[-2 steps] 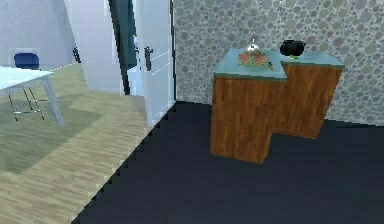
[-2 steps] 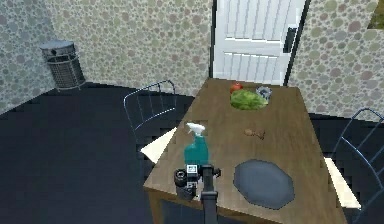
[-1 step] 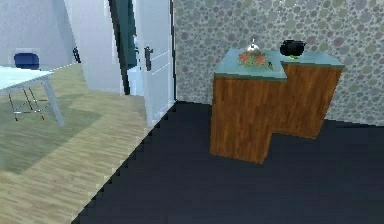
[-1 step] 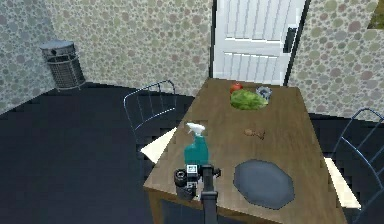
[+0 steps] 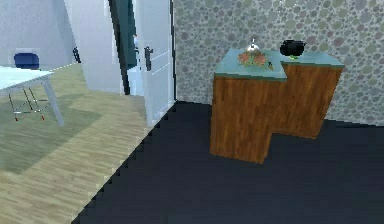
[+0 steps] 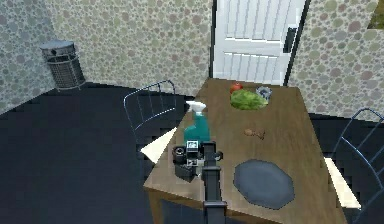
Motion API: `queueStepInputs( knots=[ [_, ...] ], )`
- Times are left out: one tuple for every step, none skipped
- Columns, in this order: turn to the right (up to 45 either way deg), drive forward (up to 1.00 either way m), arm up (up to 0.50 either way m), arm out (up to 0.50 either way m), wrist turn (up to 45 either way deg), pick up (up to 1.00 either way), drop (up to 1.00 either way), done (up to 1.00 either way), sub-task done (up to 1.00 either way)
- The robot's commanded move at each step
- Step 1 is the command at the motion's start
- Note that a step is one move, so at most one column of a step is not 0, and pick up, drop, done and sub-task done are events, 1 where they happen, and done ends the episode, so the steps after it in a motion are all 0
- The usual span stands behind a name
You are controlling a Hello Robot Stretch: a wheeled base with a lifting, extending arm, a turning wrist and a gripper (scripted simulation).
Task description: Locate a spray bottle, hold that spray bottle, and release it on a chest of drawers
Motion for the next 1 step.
queueStepInputs(
  knots=[
    [0.0, 0.00, 0.26, 0.00, 0.0, 0.00, 0.00, 0.00, 0.00]
  ],
)
